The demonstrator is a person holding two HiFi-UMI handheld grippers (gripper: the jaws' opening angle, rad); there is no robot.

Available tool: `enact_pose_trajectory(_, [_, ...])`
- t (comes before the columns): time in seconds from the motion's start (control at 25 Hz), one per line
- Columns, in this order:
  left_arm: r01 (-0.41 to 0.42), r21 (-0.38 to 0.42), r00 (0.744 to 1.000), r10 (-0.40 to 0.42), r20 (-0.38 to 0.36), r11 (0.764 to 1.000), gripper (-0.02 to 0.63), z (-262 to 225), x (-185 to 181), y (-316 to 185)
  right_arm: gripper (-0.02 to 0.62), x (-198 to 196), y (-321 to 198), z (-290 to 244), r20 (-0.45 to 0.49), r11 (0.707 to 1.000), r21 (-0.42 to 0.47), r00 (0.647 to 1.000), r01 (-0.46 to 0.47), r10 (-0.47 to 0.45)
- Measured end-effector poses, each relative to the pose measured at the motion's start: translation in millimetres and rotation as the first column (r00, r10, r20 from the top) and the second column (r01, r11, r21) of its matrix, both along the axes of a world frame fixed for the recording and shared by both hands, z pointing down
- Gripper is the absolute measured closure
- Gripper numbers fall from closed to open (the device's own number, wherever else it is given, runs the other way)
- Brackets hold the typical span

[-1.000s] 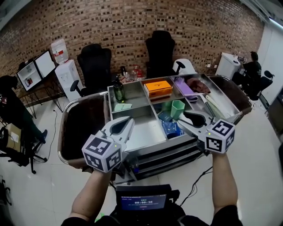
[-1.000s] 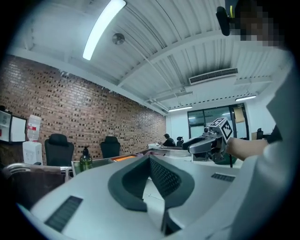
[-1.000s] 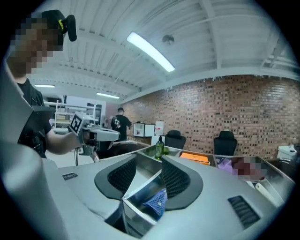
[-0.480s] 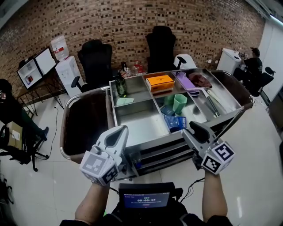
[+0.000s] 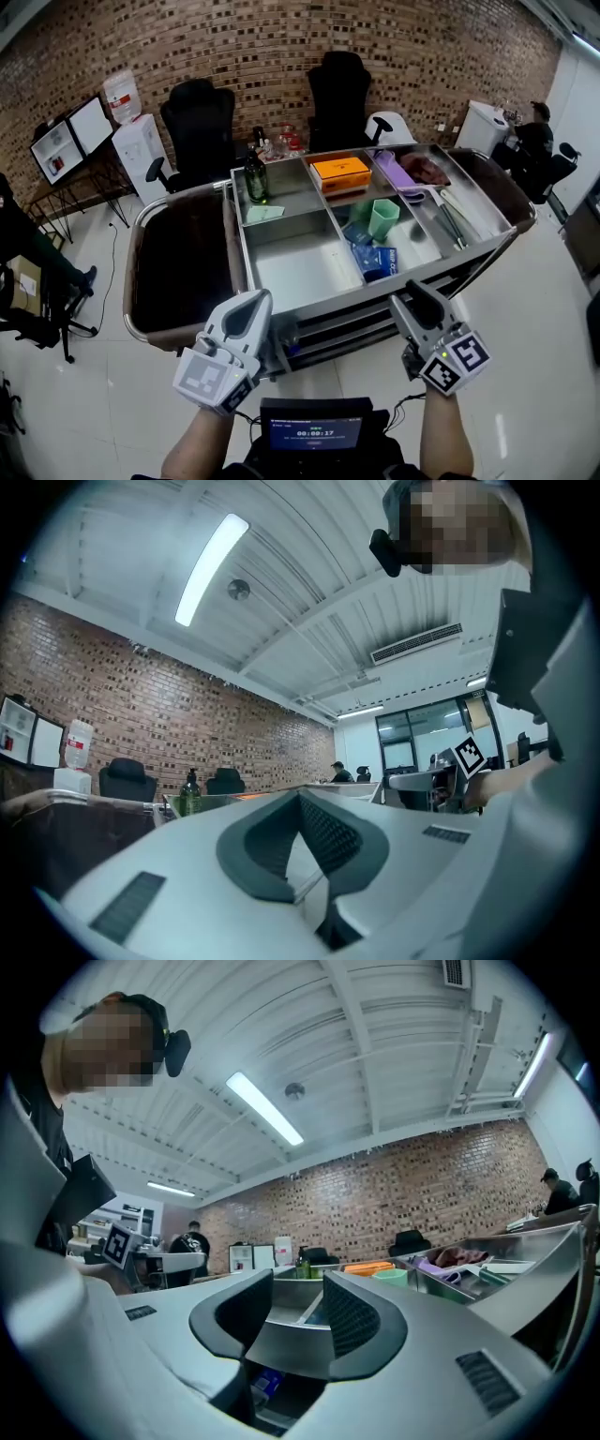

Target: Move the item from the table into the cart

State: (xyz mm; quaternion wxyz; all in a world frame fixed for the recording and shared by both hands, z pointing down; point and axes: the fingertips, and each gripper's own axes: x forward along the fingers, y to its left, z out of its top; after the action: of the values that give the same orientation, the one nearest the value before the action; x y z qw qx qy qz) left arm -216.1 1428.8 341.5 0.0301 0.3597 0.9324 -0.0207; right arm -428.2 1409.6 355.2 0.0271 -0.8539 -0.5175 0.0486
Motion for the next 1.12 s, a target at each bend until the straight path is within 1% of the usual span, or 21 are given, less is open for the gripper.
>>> enact_pose_trajectory(0.12, [-0.004,0.025,1.0,0.004,0.004,1.0,0.603,13.1,-3.5,-0.2,0.425,-6.7,-4.2,12.6,0.009,1.0,0.014,1.0,-0.018,0.018])
enact_pose_trajectory(0.24, [0.019,0.037,1.0,-0.019,0.001,0.999,0.603,18.7,-17.9,-8.5,0.425,-24.1,-11.4,20.0,0.003,1.0,0.028,1.0,-0.012,0.012])
enact_pose_trajectory(0.36, [0.053,0.056,0.998,-0.052,-0.019,0.997,0.603,19.4,-45.8,-26.1,0.425,-54.2,-26.9,18.0,-0.004,1.0,0.026,1.0,-0.003,0.003])
enact_pose_trajectory(0.44, [0.077,0.064,0.997,-0.076,-0.015,0.995,0.603,13.9,-69.9,-40.8,0.425,-77.8,-39.8,15.1,-0.013,0.999,0.032,1.0,0.013,-0.012])
enact_pose_trajectory(0.6, [0.141,0.074,0.99,-0.14,-0.015,0.987,0.603,5.0,-116.2,-72.1,0.425,-117.9,-65.5,15.1,-0.006,0.996,0.051,0.997,0.072,-0.072])
enact_pose_trajectory(0.64, [0.159,0.08,0.987,-0.158,-0.018,0.984,0.603,5.1,-123.0,-78.6,0.442,-123.8,-71.4,15.7,-0.012,0.995,0.053,0.996,0.086,-0.086])
enact_pose_trajectory(0.68, [0.175,0.082,0.984,-0.174,-0.024,0.981,0.603,5.7,-128.2,-83.8,0.503,-128.4,-75.9,15.9,-0.02,0.994,0.051,0.995,0.097,-0.096])
enact_pose_trajectory(0.72, [0.188,0.08,0.982,-0.186,-0.033,0.979,0.603,6.5,-132.7,-87.4,0.518,-131.9,-78.2,16.2,-0.029,0.993,0.05,0.994,0.107,-0.105])
enact_pose_trajectory(0.84, [0.203,0.072,0.979,-0.2,-0.046,0.977,0.603,10.2,-142.2,-95.7,0.518,-137.0,-81.5,19.0,-0.046,0.991,0.052,0.992,0.119,-0.117])
enact_pose_trajectory(0.92, [0.209,0.085,0.978,-0.205,-0.048,0.974,0.603,15.3,-142.8,-102.7,0.594,-137.3,-85.1,19.8,-0.036,0.993,0.049,0.994,0.109,-0.107])
enact_pose_trajectory(1.12, [0.202,0.092,0.979,-0.197,-0.058,0.975,0.603,23.7,-139.0,-110.5,0.594,-132.9,-92.4,23.2,-0.036,0.997,0.044,0.997,0.07,-0.068])
